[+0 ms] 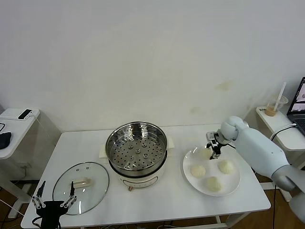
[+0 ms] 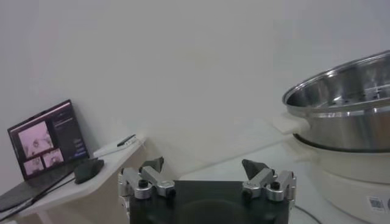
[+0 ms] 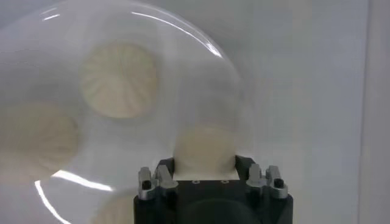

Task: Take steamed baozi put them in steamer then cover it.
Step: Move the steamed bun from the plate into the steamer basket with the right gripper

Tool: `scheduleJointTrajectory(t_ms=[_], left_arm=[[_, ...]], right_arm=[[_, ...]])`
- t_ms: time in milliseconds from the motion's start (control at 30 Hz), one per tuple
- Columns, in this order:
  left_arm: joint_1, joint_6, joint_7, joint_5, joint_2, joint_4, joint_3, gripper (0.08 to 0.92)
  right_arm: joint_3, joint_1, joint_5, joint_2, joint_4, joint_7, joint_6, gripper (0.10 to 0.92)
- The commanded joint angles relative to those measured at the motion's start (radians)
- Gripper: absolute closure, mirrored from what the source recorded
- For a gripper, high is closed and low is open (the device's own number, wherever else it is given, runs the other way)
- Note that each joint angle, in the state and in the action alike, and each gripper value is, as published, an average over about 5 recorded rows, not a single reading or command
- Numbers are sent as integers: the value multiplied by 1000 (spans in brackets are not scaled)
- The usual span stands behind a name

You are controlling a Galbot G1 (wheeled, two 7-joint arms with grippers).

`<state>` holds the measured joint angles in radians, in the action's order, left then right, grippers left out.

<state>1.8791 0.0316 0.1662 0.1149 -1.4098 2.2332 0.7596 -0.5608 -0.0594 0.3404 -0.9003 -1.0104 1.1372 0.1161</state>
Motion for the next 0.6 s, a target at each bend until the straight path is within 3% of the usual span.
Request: scheduleJointTrajectory(t_ms=[33, 300, 600], left_arm=[[-1, 1, -1, -1, 3, -3, -1, 177], [-2, 3, -2, -25, 27, -18, 8, 177], [-20, 5, -4, -43, 34, -31, 9, 177]], right_arm=[[-28, 34, -72, 58, -91, 3, 4, 414], [-180, 283, -252, 118, -216, 1, 34, 415], [-328, 520, -446, -25, -202, -36, 49, 415]])
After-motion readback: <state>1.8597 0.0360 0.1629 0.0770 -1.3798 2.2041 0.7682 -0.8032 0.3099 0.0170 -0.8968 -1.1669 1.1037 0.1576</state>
